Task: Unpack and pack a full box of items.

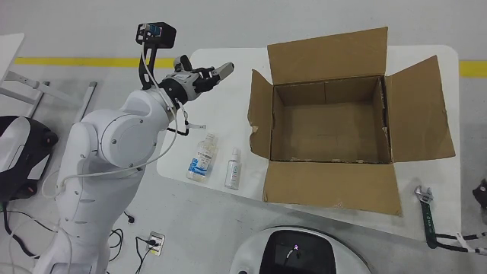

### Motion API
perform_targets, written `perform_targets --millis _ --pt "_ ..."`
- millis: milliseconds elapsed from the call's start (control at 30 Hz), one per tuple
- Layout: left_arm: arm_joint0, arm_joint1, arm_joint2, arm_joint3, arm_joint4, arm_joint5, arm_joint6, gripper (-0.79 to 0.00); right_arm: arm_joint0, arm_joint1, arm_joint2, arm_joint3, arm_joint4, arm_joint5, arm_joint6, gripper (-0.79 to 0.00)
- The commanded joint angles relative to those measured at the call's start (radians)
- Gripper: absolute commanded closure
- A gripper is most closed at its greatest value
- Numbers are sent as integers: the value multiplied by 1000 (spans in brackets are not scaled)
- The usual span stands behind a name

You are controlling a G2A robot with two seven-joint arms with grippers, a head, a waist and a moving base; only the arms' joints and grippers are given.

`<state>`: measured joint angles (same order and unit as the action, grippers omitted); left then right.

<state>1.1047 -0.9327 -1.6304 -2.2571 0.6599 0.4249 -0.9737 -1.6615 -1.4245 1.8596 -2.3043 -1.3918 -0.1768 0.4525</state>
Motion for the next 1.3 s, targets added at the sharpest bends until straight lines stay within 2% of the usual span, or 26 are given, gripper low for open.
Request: perform_targets --millis 0,167,267,400,700,800,867,933,1000,1167,1200,1267 --pt "0 0 0 0 0 0 0 -785 8 -1 -34 31 -78 47 -137 0" --pt "0 0 0 0 0 0 0 -785 11 -2 -107 143 -178 85 -435 0" --pt "0 0 0 0 0 0 0 -785 15 -3 -133 206 -182 119 -526 0" --pt "0 0 0 0 0 0 0 -785 20 -2 -142 233 -192 127 -563 0" --pt "0 0 0 0 0 0 0 -785 23 0 -135 231 -201 132 -558 0" --pt "17 -1 1 6 -10 -33 22 -785 23 0 -135 231 -201 132 -558 0" --pt "30 4 2 7 0 -80 -18 -785 23 0 -135 231 -201 132 -558 0" --pt "41 12 11 12 33 -132 -126 -785 23 0 -135 231 -201 132 -558 0" --pt "40 19 20 18 93 -159 -207 -785 23 0 -135 231 -201 132 -558 0" --pt "59 29 52 59 87 -226 -389 -785 23 0 -135 231 -201 132 -558 0" --pt "68 32 65 77 59 -270 -456 -785 23 0 -135 231 -201 132 -558 0" --pt "79 38 75 95 96 -327 -485 -785 23 0 -135 231 -201 132 -558 0"
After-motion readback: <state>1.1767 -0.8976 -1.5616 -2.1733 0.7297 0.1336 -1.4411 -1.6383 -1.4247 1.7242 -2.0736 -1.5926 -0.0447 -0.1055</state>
